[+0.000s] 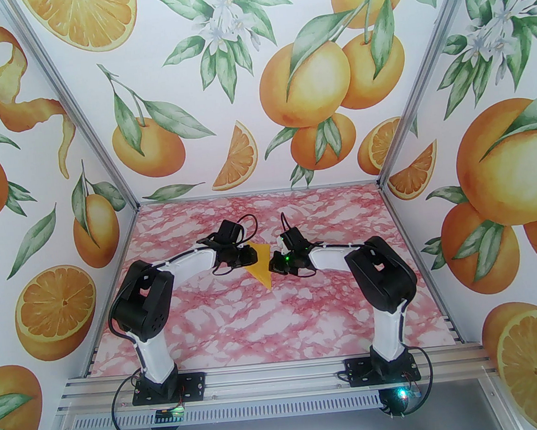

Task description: Fold a paper plane with a square sheet of paper (fold left side to right side)

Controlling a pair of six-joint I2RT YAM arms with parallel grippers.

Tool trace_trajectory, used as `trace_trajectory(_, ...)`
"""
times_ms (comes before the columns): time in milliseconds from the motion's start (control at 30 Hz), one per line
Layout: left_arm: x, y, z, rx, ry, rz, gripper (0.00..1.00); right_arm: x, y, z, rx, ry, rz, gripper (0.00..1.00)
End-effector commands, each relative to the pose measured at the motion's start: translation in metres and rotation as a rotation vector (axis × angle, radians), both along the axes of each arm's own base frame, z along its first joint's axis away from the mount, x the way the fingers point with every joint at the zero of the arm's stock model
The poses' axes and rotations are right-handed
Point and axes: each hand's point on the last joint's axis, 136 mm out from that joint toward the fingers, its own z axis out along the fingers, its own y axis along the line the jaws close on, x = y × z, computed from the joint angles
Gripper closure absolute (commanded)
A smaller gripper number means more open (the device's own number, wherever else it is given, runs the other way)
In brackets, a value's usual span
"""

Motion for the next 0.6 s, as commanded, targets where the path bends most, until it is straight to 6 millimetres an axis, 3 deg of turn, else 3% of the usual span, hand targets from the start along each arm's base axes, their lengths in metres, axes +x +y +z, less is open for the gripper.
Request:
trace_trajectory(0, 0.0016, 0.0034, 0.0178, -0.004, -0.033, -0.001, 0.78, -0.0082, 0.0028, -0.0136, -0.030, 0.023, 0.021, 0.98)
trace_trajectory(433, 0.0004, 0.0078, 0.0262, -0.040, -0.032, 0.017, 0.84, -0.0073, 0.0035, -0.0131, -0.030, 0.022, 0.024, 0.98)
trace_trajectory(533, 0.0008, 0.0069, 0.0269, -0.056, -0.029, 0.019, 0.90, -0.0073, 0.0030, -0.0140, -0.033, 0.024, 0.022, 0.98)
trace_trajectory(567, 0.0013, 0.0050, 0.0276, -0.066, -0.028, 0.018, 0.97, -0.0074, 0.0034, -0.0134, -0.031, 0.023, 0.024, 0.98)
